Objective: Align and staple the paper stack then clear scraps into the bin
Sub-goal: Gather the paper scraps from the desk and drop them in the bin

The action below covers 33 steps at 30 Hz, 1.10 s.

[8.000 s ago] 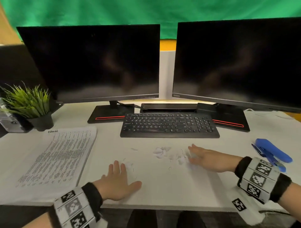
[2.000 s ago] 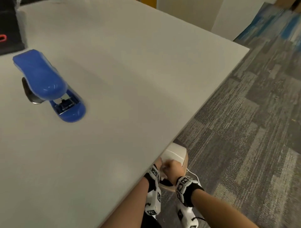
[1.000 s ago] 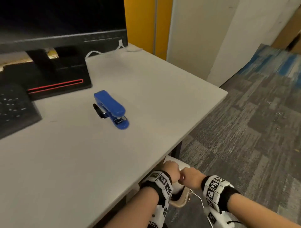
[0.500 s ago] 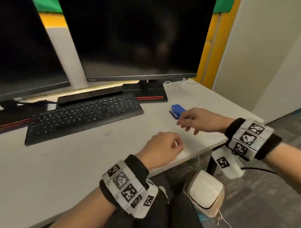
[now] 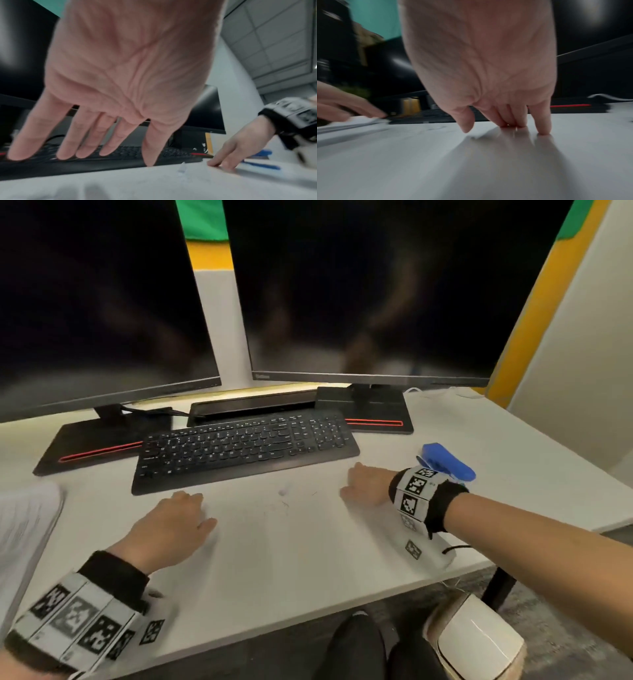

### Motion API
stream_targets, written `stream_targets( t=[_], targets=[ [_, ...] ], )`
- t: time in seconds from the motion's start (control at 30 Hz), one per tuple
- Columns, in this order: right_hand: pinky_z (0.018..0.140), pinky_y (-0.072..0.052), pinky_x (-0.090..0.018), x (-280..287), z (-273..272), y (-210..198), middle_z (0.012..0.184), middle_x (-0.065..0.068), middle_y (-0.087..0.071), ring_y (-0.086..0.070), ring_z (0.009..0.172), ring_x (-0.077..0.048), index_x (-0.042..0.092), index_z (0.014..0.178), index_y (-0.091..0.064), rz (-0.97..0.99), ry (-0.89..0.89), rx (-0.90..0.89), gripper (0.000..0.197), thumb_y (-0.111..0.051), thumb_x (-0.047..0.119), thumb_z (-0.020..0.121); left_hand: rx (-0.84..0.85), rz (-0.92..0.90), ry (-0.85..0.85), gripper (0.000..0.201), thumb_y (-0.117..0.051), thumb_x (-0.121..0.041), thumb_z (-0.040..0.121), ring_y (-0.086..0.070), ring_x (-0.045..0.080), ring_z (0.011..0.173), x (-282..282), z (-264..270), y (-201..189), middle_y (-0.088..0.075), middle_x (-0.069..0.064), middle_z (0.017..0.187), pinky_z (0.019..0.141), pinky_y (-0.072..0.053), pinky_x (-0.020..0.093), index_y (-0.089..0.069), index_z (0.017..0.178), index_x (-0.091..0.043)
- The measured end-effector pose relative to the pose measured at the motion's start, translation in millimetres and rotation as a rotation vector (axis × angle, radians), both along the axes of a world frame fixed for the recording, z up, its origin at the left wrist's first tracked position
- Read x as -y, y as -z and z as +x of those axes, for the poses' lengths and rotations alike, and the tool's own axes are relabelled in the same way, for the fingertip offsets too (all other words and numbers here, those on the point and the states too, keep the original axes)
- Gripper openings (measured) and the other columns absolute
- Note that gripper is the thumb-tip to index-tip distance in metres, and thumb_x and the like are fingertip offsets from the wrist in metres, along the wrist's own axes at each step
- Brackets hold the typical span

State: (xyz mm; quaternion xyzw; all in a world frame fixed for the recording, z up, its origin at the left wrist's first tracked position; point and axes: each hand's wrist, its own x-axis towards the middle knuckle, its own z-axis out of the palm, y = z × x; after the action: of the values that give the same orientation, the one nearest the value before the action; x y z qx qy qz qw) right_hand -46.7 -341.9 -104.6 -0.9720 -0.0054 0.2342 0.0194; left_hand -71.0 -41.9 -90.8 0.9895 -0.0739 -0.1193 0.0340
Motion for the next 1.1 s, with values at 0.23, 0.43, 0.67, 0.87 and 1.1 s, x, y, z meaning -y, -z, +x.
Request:
stream_targets(
  t=[0.23, 0.43, 0.67, 0.87, 1.1],
  targets=[
    [0.102, -0.033, -0.038, -68, -23, -17, 0.141, -0.025, -0.039, -0.040, 0.129, -0.036, -0.007, 0.134, -0.040, 0.152, -0.148, -0.047, 0.044, -0.030, 0.020, 0.101, -0.193, 0.094, -0.217, 0.098, -0.030, -0.070, 0.087, -0.023, 0.037, 0.143, -26, 15, 30, -0.006, 0.022, 0.157, 0.115, -0.027, 0.046, 0.001, 0.150, -0.002],
    [0.105, -0.030, -0.035, -95, -4, -24, 0.146, -0.022, -0.032, -0.037, 0.132, -0.033, -0.004, 0.138, -0.031, 0.207, -0.170, -0.037, 0.046, -0.029, 0.021, 0.101, -0.318, 0.140, -0.185, 0.099, -0.021, -0.074, 0.085, 0.001, 0.035, 0.149, 9, 25, 20, 0.012, 0.020, 0.159, 0.121, -0.008, 0.048, 0.008, 0.151, -0.007],
    [0.115, -0.023, -0.042, -100, -46, 1, 0.150, -0.018, -0.026, -0.027, 0.138, -0.032, -0.002, 0.142, -0.025, 0.244, -0.302, -0.096, 0.048, -0.031, 0.016, 0.098, -0.362, -0.032, 0.123, 0.068, -0.023, -0.043, 0.101, 0.006, 0.034, 0.149, 55, 13, 12, 0.010, 0.023, 0.158, 0.122, -0.007, 0.045, 0.000, 0.152, -0.005],
    [0.119, -0.013, -0.036, -59, -51, -11, 0.158, -0.015, -0.011, -0.010, 0.147, -0.028, 0.001, 0.139, -0.028, 0.288, -0.172, -0.056, 0.045, -0.026, 0.025, 0.101, -0.390, -0.155, 0.295, 0.060, -0.026, -0.036, 0.103, 0.008, 0.018, 0.150, 46, -12, -3, 0.011, 0.006, 0.161, 0.122, -0.001, 0.032, 0.001, 0.154, -0.018],
    [0.107, -0.030, -0.043, -76, -53, 2, 0.119, -0.006, -0.031, -0.034, 0.117, -0.022, 0.005, 0.112, -0.036, 0.238, -0.267, -0.052, 0.031, -0.026, 0.031, 0.097, -0.315, 0.089, 0.021, 0.077, -0.029, -0.051, 0.098, -0.011, 0.032, 0.148, -15, -56, 0, 0.000, 0.017, 0.160, 0.120, -0.019, 0.039, 0.002, 0.152, -0.006]
  ],
)
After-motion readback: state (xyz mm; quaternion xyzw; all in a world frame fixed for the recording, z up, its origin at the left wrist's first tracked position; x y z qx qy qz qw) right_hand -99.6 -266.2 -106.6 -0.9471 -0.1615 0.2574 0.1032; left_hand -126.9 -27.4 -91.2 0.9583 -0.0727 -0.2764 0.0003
